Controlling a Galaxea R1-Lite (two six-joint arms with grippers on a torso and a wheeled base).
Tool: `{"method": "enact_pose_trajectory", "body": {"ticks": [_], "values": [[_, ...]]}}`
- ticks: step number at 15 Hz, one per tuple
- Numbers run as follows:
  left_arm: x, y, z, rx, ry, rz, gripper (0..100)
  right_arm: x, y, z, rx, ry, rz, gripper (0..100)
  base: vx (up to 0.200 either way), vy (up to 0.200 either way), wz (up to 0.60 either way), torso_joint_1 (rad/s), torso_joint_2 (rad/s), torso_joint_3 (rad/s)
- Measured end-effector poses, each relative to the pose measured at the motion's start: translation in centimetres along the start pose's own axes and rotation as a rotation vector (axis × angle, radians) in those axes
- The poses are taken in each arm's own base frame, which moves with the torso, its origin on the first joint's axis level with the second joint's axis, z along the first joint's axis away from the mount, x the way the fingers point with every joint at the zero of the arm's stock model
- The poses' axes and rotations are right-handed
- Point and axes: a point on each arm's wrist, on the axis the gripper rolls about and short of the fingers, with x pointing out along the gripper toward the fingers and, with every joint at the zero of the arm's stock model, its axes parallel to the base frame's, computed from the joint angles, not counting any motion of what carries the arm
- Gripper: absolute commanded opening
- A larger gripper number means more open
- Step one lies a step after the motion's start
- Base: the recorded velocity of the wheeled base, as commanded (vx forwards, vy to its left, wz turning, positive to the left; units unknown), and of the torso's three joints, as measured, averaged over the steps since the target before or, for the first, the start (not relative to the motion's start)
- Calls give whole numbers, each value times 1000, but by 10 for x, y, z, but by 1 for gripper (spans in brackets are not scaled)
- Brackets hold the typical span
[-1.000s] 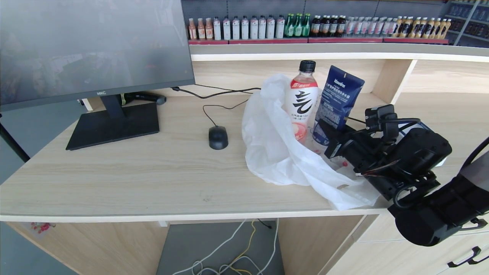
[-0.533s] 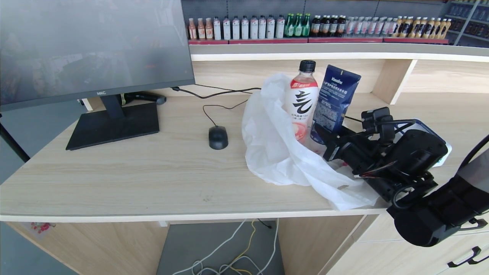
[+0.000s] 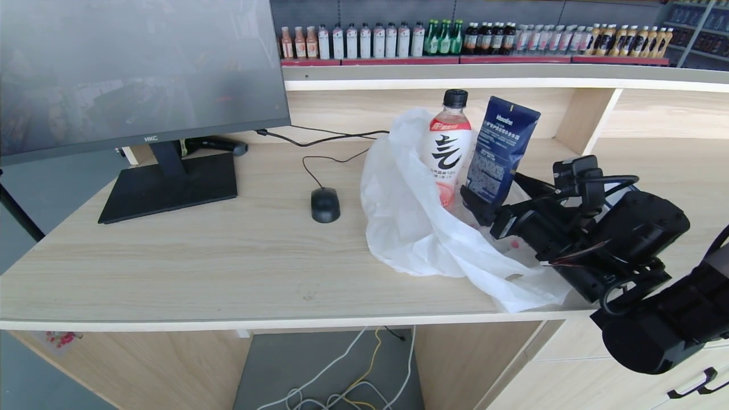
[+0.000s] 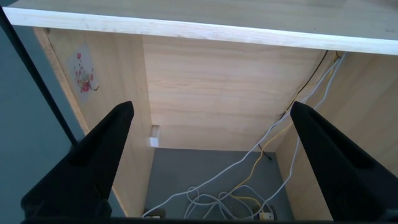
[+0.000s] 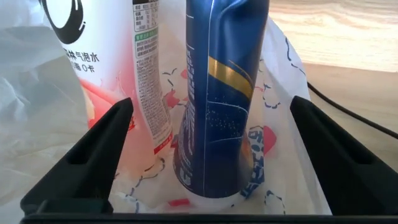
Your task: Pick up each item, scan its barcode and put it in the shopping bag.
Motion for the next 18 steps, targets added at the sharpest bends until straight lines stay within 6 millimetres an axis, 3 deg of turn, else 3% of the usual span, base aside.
{"method": "enact_pose_trajectory", "body": {"ticks": [3,6,14,16,18], "values": [[0,0,0,-1,0,0,100,-16,1,14,0,-9,0,100,0,0,0,0,0,0],[0,0,0,-1,0,0,100,-45,2,31,-2,-10,0,100,0,0,0,0,0,0],[0,0,0,0,0,0,100,-173,8,66,-26,-26,-13,100,0,0,0,0,0,0],[0,0,0,-1,0,1,100,-191,8,79,-23,-95,-59,100,0,0,0,0,0,0],[0,0,0,1,0,1,100,-206,8,79,-10,-49,-75,100,0,0,0,0,0,0]]}}
